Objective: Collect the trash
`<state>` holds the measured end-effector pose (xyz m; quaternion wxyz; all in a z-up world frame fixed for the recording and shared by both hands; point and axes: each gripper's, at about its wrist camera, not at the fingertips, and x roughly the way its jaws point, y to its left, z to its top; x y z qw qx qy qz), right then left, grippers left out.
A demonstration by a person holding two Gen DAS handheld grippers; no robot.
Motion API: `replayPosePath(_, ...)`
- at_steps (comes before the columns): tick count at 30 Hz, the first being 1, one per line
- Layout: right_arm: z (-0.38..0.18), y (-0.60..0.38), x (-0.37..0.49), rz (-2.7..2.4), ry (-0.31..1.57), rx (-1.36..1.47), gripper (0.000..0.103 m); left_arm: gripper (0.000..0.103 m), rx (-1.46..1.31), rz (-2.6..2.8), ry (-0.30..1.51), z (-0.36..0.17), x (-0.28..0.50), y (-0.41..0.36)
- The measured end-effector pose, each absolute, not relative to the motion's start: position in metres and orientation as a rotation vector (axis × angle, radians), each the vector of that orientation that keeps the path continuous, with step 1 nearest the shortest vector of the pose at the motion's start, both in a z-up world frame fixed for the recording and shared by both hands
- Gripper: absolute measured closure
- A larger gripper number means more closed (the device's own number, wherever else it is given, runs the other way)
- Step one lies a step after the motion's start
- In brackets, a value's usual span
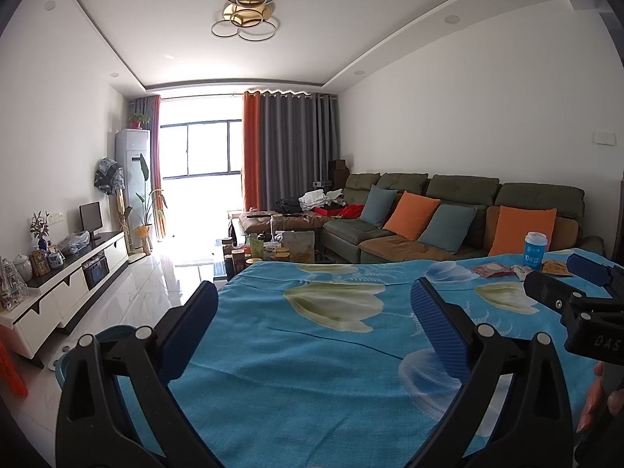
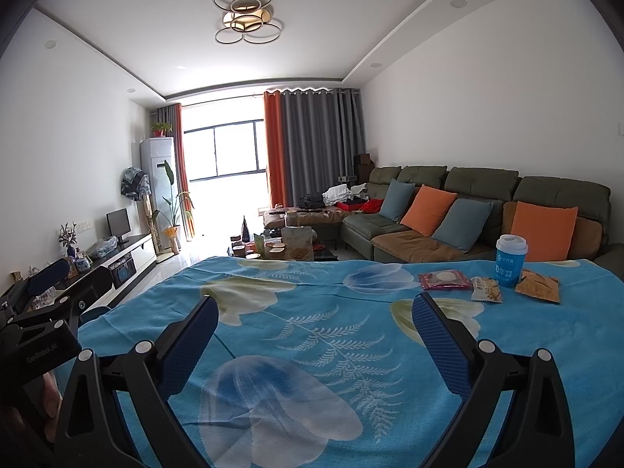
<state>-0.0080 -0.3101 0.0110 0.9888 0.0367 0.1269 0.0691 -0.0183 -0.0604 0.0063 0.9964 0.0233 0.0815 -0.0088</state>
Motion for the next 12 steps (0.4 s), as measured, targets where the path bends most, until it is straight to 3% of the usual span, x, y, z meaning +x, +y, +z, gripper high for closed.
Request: replayPosePath(12, 0.009, -0.315, -0.007, 0.131, 0.266, 0.086, 0.007, 0.006, 0.017, -0.033, 0.229, 0.002, -0.005, -0.062)
